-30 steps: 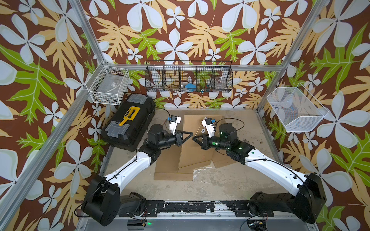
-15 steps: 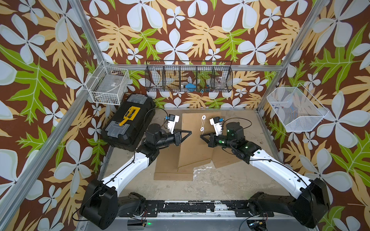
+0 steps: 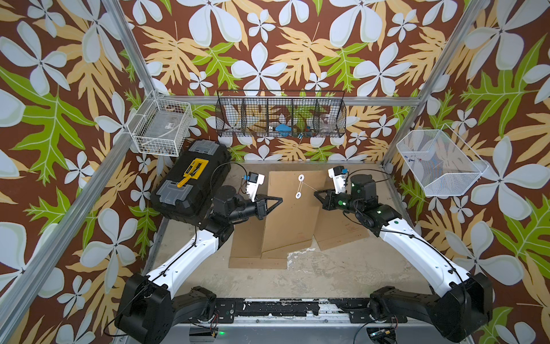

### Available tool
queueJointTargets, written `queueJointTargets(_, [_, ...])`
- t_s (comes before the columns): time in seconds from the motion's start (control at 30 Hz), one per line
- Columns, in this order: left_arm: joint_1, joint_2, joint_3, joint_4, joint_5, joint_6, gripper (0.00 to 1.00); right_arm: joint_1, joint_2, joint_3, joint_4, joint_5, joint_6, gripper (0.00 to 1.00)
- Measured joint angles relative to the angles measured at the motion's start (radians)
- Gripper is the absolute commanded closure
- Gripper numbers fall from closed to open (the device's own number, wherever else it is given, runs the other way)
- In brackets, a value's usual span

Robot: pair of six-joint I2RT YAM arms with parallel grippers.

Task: Close the mouth of the file bag
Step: Close the file bag.

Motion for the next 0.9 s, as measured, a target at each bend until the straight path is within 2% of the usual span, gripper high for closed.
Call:
queueJointTargets(0.43, [0.002,0.006,-0.011,-0.02,0.007,0.017,1.0,0.0,-0.005,0.118,-0.11,0.108,-0.068,1.0])
queueJointTargets(0.9, [-0.008,0.006,-0.035,0.001,0.018,0.001,1.0,0.009,0.15,0.324,-0.163,0.188,-0.117,1.0])
